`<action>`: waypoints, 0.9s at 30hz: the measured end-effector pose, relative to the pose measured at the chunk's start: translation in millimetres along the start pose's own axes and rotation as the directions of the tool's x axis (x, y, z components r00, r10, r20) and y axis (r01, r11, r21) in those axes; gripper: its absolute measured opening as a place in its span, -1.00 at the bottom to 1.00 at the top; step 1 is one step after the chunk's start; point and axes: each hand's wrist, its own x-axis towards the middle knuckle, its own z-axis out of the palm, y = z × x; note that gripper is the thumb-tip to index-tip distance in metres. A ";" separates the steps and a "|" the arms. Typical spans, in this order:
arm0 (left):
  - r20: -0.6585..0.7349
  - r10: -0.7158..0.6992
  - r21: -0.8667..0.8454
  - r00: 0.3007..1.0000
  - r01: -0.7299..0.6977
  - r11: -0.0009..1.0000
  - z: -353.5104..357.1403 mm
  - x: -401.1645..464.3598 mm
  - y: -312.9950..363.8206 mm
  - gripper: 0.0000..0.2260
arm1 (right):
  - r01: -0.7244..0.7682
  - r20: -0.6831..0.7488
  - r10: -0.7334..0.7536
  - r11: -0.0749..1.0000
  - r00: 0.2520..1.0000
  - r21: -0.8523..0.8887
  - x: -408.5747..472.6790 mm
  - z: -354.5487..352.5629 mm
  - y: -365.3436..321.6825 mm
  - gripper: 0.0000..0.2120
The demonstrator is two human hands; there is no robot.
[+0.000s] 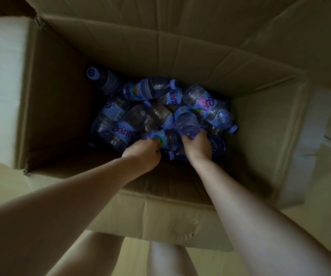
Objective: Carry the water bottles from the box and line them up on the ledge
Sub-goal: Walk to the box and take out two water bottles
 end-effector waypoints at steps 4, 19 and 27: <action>-0.003 0.015 0.062 1.000 -0.014 0.998 -7.3 -13.6 -0.1 -0.69 | 0.105 0.019 -0.103 0.988 0.994 -0.110 -4.6 -45.9 -24.2 -0.54; -0.146 0.377 -0.545 0.915 -0.392 0.741 -64.1 -48.6 11.6 -0.30 | 0.469 0.586 -0.322 0.876 0.744 -0.114 -94.7 -168.8 -135.0 -0.77; 0.178 0.201 -0.964 0.963 0.130 0.232 -73.0 -57.0 -18.8 -0.38 | 0.268 0.481 -0.396 0.911 0.782 0.314 -100.4 -96.6 -118.7 -0.53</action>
